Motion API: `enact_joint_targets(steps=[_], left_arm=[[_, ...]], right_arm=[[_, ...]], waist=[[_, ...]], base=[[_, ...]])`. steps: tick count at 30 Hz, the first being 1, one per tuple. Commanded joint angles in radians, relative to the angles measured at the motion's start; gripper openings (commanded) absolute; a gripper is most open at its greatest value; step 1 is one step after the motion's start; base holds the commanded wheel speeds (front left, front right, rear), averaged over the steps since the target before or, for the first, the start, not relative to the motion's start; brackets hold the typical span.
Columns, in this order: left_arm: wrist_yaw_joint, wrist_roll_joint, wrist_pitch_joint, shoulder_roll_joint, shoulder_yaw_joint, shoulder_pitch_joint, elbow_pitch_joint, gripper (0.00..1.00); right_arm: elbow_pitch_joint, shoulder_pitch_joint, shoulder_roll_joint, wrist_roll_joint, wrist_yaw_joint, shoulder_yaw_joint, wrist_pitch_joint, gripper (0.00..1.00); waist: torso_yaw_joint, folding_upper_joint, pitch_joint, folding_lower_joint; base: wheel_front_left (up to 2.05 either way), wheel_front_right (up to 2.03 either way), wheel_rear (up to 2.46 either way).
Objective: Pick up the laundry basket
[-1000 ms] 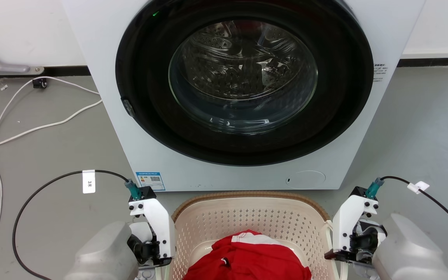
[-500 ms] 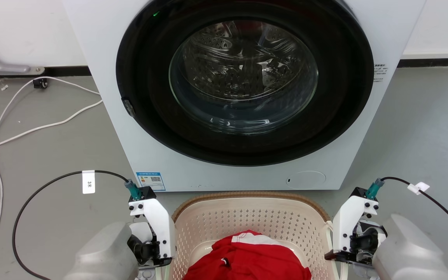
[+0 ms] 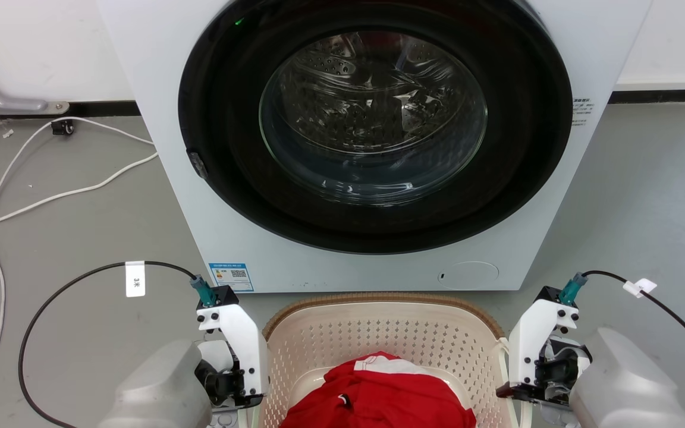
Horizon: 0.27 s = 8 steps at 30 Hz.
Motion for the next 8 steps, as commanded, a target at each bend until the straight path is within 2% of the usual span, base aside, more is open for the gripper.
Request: enact_joint_targets(steps=[1, 8], left_arm=[[-0.004, -0.006, -0.007, -0.009, -0.001, 0.011, -0.006, 0.0], [-0.004, -0.012, -0.008, -0.008, -0.002, 0.014, -0.006, 0.0]], right_arm=[[-0.006, 0.005, 0.012, 0.009, 0.003, -0.005, -0.001, 0.0], [-0.006, 0.007, 0.012, 0.01, 0.003, -0.004, 0.0, 0.0]], waist=[[0.0, 0.0, 0.0, 0.0], [0.0, 0.0, 0.0, 0.0]], base=[[0.0, 0.0, 0.0], [0.0, 0.0, 0.0]])
